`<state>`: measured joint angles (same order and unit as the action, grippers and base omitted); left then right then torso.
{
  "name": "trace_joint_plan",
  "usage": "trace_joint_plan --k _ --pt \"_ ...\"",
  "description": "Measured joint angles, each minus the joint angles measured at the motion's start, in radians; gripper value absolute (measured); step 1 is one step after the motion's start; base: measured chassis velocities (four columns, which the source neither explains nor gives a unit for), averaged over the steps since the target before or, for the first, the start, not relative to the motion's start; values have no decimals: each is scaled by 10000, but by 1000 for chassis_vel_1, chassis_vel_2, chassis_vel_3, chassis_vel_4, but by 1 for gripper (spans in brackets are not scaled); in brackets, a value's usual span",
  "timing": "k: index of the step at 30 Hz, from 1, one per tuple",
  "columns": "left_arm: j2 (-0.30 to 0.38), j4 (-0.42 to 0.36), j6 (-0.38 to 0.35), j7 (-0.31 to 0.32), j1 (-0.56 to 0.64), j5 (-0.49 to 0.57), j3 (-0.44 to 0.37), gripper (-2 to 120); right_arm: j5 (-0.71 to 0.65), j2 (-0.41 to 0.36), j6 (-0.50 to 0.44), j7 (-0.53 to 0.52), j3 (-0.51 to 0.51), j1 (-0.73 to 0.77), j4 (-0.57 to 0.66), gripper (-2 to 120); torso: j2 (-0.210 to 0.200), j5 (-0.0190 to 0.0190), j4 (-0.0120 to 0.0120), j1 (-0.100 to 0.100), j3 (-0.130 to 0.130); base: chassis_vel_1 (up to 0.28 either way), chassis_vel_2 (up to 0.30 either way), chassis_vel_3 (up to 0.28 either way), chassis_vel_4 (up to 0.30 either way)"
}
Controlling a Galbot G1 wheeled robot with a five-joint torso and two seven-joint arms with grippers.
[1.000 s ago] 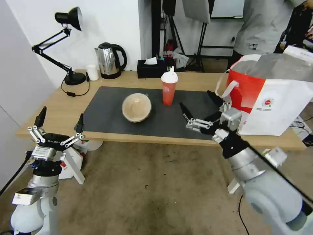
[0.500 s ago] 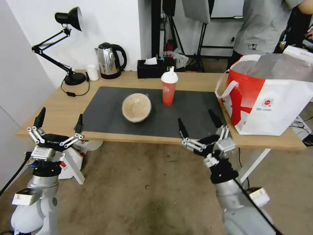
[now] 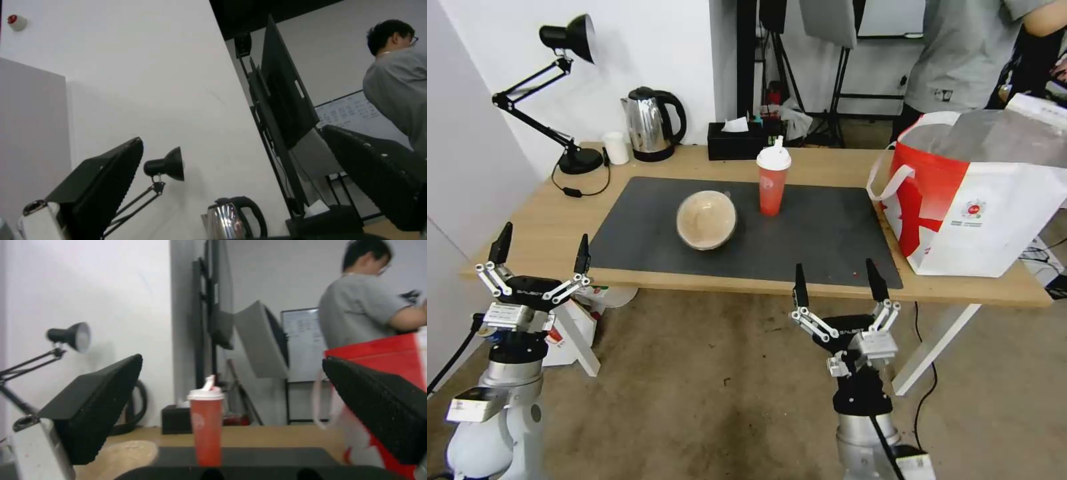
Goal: Pick up the trash from the table and place it into the takeout bag.
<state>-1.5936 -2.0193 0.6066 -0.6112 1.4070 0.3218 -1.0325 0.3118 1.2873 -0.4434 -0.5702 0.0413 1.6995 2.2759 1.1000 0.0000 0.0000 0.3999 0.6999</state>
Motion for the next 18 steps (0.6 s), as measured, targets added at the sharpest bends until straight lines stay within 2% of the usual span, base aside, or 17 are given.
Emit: trace_joint_plan --k 18 --pt "-1 -8 -17 0 -5 -4 6 100 489 113 -415 -511 40 369 -142 100 0 0 0 1 0 0 0 0 0"
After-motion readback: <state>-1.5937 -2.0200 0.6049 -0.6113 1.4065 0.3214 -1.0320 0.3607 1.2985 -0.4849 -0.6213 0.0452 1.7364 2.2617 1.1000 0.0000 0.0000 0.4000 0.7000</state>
